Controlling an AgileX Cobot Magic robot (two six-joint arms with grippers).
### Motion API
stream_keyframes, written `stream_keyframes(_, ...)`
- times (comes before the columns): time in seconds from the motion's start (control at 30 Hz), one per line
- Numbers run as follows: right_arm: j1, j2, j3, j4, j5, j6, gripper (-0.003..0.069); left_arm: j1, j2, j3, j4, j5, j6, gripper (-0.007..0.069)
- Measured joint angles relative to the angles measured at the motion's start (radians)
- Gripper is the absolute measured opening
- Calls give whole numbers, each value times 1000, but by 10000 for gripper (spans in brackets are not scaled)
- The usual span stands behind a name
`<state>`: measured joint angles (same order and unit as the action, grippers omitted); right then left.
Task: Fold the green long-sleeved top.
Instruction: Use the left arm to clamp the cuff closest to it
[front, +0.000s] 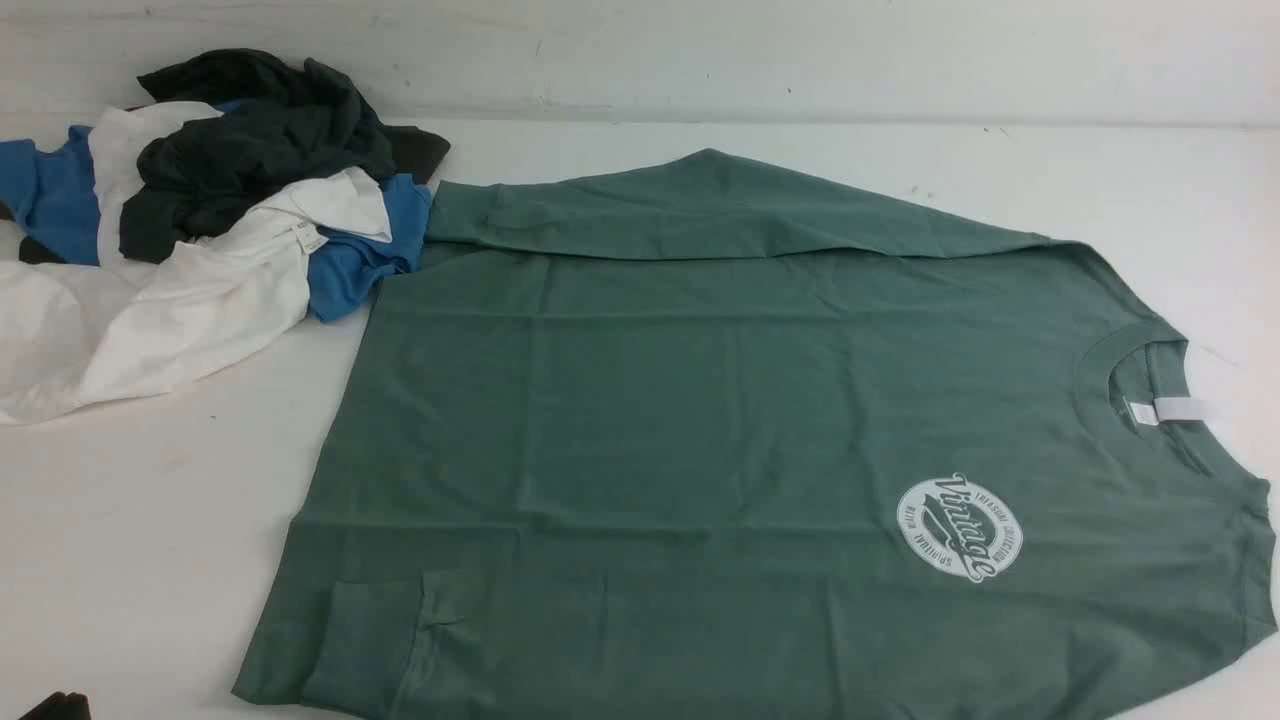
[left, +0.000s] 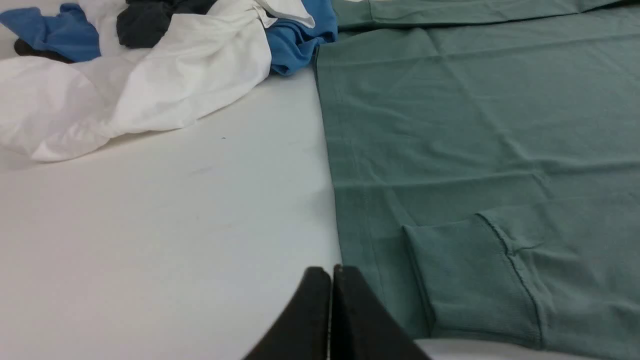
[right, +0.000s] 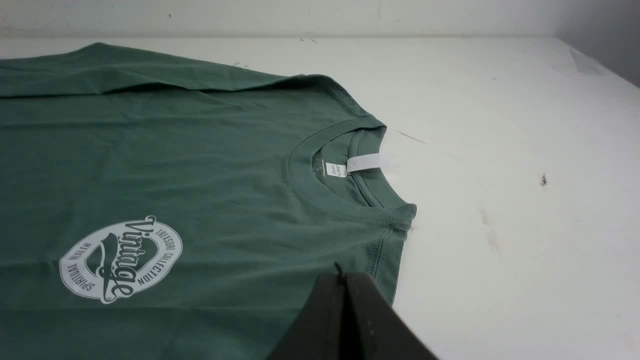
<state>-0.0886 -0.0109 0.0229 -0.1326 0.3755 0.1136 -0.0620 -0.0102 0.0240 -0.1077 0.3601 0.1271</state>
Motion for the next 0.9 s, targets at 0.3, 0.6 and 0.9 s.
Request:
stream_keyframes(0.3, 0, 0, 0, 0, 0, 0, -15, 0, 0, 0, 11, 0, 0, -8)
stream_keyframes(0.6, 0, 0, 0, 0, 0, 0, -15, 0, 0, 0, 41, -3, 0, -8)
stream_keyframes(0.9, 0, 0, 0, 0, 0, 0, -15, 0, 0, 3, -175, -203, -95, -8)
